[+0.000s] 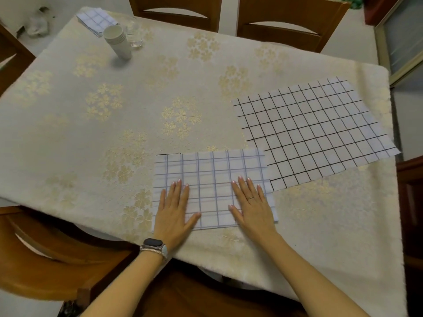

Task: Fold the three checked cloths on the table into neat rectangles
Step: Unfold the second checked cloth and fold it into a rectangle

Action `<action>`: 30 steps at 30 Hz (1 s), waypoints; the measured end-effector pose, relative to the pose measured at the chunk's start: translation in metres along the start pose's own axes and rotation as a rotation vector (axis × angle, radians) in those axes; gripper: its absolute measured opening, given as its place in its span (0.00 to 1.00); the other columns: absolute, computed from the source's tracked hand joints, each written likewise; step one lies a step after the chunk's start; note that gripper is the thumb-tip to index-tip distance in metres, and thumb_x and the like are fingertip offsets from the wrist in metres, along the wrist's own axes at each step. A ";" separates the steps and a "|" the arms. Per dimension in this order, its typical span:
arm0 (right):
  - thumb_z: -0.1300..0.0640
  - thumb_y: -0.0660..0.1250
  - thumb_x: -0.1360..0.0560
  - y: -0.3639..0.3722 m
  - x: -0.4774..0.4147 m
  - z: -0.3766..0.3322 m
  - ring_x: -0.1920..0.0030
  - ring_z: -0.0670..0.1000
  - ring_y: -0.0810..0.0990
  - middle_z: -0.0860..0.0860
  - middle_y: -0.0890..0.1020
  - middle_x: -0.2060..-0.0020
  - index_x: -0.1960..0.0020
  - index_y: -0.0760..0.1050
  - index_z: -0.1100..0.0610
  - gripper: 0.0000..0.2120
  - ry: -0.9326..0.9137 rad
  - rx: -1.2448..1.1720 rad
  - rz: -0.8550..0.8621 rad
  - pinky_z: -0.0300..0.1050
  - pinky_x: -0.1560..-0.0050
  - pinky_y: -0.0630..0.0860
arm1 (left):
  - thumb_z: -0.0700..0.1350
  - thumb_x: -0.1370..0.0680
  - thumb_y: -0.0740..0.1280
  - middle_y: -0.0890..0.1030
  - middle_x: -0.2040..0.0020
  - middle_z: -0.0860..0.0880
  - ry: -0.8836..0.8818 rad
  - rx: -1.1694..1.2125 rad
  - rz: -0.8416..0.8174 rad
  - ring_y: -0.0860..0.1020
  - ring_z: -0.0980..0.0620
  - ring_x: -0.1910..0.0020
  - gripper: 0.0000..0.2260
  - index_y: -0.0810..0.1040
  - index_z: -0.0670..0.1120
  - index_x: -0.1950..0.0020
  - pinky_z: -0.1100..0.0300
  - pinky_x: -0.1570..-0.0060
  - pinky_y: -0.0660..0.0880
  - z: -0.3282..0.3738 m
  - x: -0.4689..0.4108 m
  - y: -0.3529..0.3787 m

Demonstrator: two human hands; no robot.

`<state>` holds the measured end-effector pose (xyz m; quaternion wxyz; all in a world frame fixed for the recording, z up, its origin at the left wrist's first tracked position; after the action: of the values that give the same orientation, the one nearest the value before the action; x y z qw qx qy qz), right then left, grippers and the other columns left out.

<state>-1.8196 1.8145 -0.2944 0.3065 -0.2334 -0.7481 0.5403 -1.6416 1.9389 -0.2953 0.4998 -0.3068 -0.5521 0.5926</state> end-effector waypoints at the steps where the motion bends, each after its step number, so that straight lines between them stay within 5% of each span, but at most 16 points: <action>1: 0.38 0.45 0.19 -0.003 0.002 0.007 0.20 0.52 0.43 0.50 0.46 0.20 0.20 0.45 0.51 0.32 0.005 0.003 0.008 0.53 0.23 0.43 | 0.67 0.20 0.45 0.43 0.19 0.45 0.007 -0.013 -0.004 0.43 0.48 0.20 0.37 0.45 0.45 0.19 0.46 0.23 0.43 -0.007 0.002 -0.001; 10: 0.37 0.42 0.19 -0.009 0.004 0.010 0.20 0.50 0.41 0.48 0.45 0.20 0.20 0.44 0.50 0.32 -0.022 -0.042 -0.012 0.51 0.22 0.40 | 0.67 0.20 0.44 0.41 0.19 0.46 0.034 -0.049 -0.034 0.40 0.49 0.20 0.36 0.43 0.46 0.19 0.46 0.23 0.41 -0.012 0.003 0.002; 15: 0.52 0.61 0.19 -0.043 0.025 0.030 0.22 0.50 0.54 0.49 0.58 0.22 0.23 0.58 0.52 0.27 0.170 -0.426 0.180 0.50 0.23 0.53 | 0.61 0.20 0.52 0.52 0.20 0.42 0.064 -0.063 0.032 0.49 0.45 0.21 0.33 0.53 0.46 0.20 0.44 0.25 0.48 0.008 0.003 -0.013; 22: 0.59 0.66 0.22 -0.052 0.073 0.078 0.45 0.50 0.74 0.52 0.73 0.42 0.33 0.69 0.53 0.18 0.565 -0.851 0.257 0.49 0.40 0.75 | 0.53 0.22 0.59 0.71 0.27 0.45 0.292 0.066 0.058 0.68 0.45 0.26 0.23 0.70 0.48 0.28 0.45 0.30 0.68 0.104 0.010 -0.021; 27: 0.60 0.68 0.23 -0.040 0.083 0.085 0.53 0.48 0.77 0.54 0.76 0.44 0.35 0.70 0.56 0.18 0.667 -0.953 0.183 0.31 0.57 0.71 | 0.55 0.23 0.56 0.73 0.29 0.45 0.287 0.018 -0.018 0.71 0.43 0.29 0.23 0.70 0.50 0.29 0.43 0.35 0.72 0.133 0.016 -0.010; 30: 0.60 0.69 0.24 -0.038 0.086 0.088 0.52 0.51 0.79 0.54 0.78 0.49 0.36 0.70 0.57 0.17 0.712 -0.971 0.173 0.31 0.59 0.70 | 0.56 0.24 0.56 0.73 0.29 0.45 0.242 -0.017 -0.072 0.71 0.42 0.29 0.24 0.70 0.50 0.29 0.39 0.34 0.71 0.138 0.019 -0.001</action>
<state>-1.9436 1.8030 -0.2607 0.3514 -0.5728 -0.7390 0.0490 -1.7740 1.9086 -0.2629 0.5812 -0.3601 -0.5035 0.5282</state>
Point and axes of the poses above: each hand's wrist, its own x-axis away from the middle knuckle, its own y-axis out of the palm, z = x × y, the point moved 9 cm from there along -x, towards the middle knuckle
